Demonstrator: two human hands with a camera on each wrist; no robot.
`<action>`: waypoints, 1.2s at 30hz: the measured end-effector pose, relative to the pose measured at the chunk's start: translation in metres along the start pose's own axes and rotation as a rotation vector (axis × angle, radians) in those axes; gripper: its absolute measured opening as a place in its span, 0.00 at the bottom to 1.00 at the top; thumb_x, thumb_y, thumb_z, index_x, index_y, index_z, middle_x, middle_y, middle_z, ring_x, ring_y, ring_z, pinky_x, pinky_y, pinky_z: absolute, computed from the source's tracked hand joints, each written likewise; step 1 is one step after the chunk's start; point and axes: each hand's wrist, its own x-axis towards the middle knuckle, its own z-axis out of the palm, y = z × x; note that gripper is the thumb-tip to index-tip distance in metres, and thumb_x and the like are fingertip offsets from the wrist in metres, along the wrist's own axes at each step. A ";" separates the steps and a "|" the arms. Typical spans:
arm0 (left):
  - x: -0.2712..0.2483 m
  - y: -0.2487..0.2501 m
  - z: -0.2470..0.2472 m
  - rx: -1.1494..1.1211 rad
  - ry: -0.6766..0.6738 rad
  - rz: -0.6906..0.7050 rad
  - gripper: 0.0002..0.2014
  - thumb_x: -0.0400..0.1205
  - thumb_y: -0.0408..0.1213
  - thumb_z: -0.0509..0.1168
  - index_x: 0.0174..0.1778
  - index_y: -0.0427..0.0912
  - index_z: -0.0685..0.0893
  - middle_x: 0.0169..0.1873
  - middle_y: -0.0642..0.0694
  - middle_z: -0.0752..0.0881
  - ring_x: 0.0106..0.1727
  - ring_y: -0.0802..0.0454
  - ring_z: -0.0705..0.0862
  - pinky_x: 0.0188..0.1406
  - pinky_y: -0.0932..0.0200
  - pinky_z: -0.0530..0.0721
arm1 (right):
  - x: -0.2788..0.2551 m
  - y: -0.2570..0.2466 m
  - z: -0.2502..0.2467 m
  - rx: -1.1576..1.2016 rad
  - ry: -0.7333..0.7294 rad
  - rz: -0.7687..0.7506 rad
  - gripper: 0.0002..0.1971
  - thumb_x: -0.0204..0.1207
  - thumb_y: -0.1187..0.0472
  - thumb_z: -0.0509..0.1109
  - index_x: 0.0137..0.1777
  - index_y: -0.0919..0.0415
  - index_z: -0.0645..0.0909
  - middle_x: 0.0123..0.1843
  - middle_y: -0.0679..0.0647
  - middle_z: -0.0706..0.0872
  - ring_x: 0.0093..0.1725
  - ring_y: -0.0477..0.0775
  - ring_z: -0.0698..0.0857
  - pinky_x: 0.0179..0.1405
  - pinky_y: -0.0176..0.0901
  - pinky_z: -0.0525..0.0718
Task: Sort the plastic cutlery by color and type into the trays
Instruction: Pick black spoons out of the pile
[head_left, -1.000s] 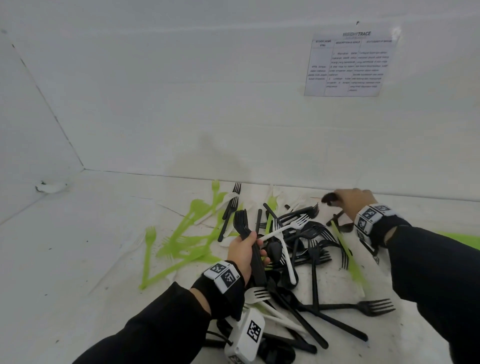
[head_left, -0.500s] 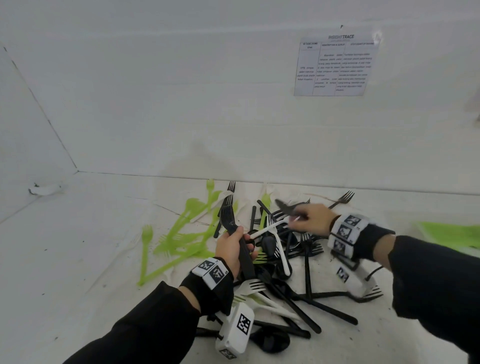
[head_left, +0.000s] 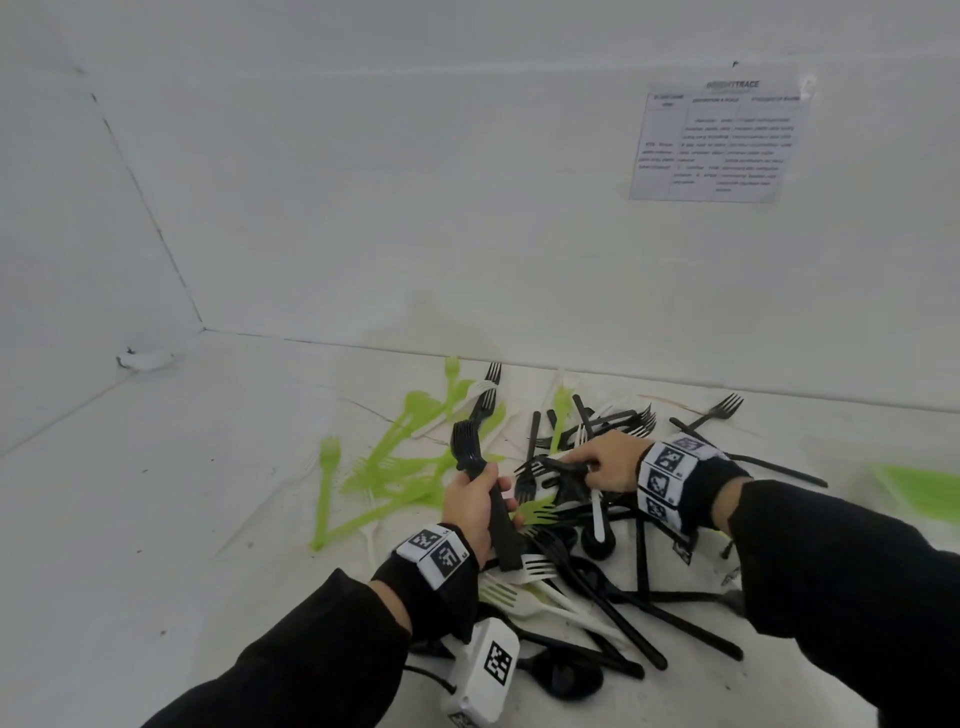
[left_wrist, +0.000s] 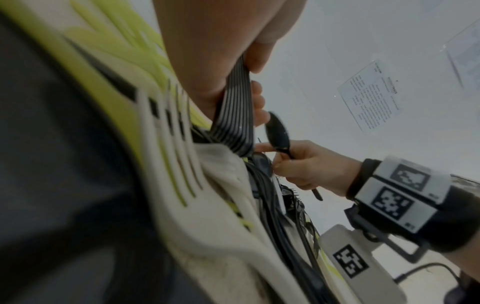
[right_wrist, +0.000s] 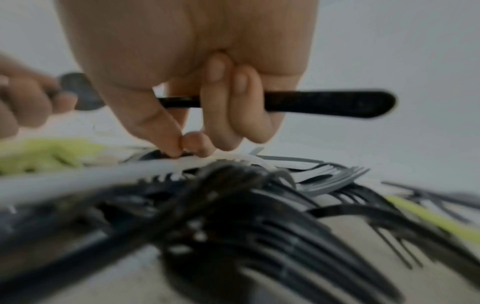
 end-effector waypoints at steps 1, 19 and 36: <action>0.000 -0.001 0.001 0.000 0.002 0.000 0.08 0.86 0.35 0.57 0.42 0.40 0.72 0.30 0.45 0.75 0.26 0.50 0.72 0.15 0.64 0.77 | 0.003 0.000 0.002 -0.062 0.011 -0.015 0.27 0.77 0.65 0.59 0.74 0.42 0.70 0.70 0.52 0.80 0.68 0.54 0.79 0.66 0.41 0.76; -0.005 -0.008 0.010 0.021 -0.027 0.025 0.09 0.86 0.34 0.57 0.40 0.39 0.71 0.28 0.45 0.74 0.22 0.52 0.72 0.17 0.64 0.77 | -0.020 -0.012 -0.038 0.154 0.346 -0.194 0.10 0.84 0.59 0.58 0.58 0.63 0.76 0.42 0.53 0.77 0.44 0.53 0.77 0.38 0.38 0.64; -0.009 -0.009 0.006 -0.004 -0.030 0.001 0.08 0.86 0.34 0.57 0.41 0.39 0.71 0.29 0.45 0.74 0.19 0.54 0.72 0.17 0.63 0.77 | -0.031 0.016 -0.001 -0.015 -0.026 -0.154 0.21 0.69 0.57 0.67 0.63 0.61 0.79 0.52 0.50 0.77 0.53 0.48 0.76 0.52 0.33 0.69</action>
